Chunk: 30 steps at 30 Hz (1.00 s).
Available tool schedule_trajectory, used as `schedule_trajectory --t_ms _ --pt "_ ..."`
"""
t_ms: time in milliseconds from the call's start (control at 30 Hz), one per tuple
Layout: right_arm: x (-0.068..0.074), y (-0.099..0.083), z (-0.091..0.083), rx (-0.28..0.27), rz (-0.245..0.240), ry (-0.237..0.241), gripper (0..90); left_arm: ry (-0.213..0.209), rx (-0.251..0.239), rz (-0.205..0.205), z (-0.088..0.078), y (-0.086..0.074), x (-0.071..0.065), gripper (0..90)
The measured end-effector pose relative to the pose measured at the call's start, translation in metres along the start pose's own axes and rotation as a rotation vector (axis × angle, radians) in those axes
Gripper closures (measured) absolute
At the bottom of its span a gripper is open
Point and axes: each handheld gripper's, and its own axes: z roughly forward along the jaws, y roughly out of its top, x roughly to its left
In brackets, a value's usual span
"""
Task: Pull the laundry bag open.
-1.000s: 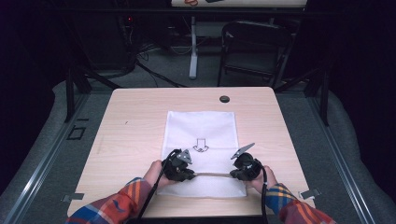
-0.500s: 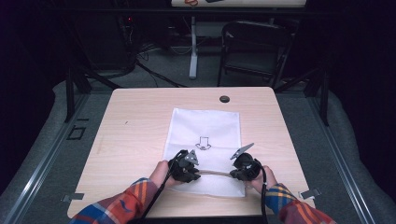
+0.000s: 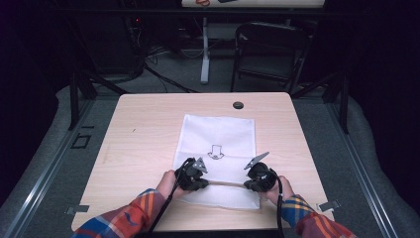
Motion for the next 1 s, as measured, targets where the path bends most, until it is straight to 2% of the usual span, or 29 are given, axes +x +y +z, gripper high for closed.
schedule_trajectory --t_ms 167,367,433,600,700,833,900,967,1000 --pt "-0.001 0.0 0.0 0.003 0.004 -0.015 90.0 -0.017 0.006 -0.031 -0.005 -0.006 0.006 86.7" --pt "-0.002 0.0 0.0 0.0 -0.008 -0.008 90.0 -0.018 0.003 -0.054 -0.011 -0.011 0.009 86.7" --pt "-0.002 -0.001 0.0 -0.004 -0.012 -0.003 90.0 -0.026 -0.002 -0.072 -0.013 -0.014 0.01 86.7" --pt "-0.003 -0.001 0.0 -0.006 -0.018 -0.009 90.0 -0.024 0.003 -0.095 -0.018 -0.021 0.01 86.7" --pt "-0.004 0.0 0.0 -0.003 -0.021 0.006 90.0 -0.028 0.007 -0.114 -0.022 -0.027 0.012 86.6" --pt "-0.004 0.0 0.0 -0.012 -0.007 -0.009 90.0 -0.025 0.008 -0.138 -0.026 -0.033 0.015 86.6" --pt "-0.005 0.001 0.0 0.001 -0.013 -0.013 90.0 -0.021 0.009 -0.15 -0.029 -0.036 0.015 86.7" --pt "-0.005 0.0 0.0 -0.008 -0.006 -0.015 90.0 -0.018 0.013 -0.156 -0.031 -0.038 0.016 86.6" --pt "-0.006 0.001 -0.001 0.01 -0.019 -0.012 90.0 -0.017 0.014 -0.158 -0.033 -0.039 0.017 86.6"
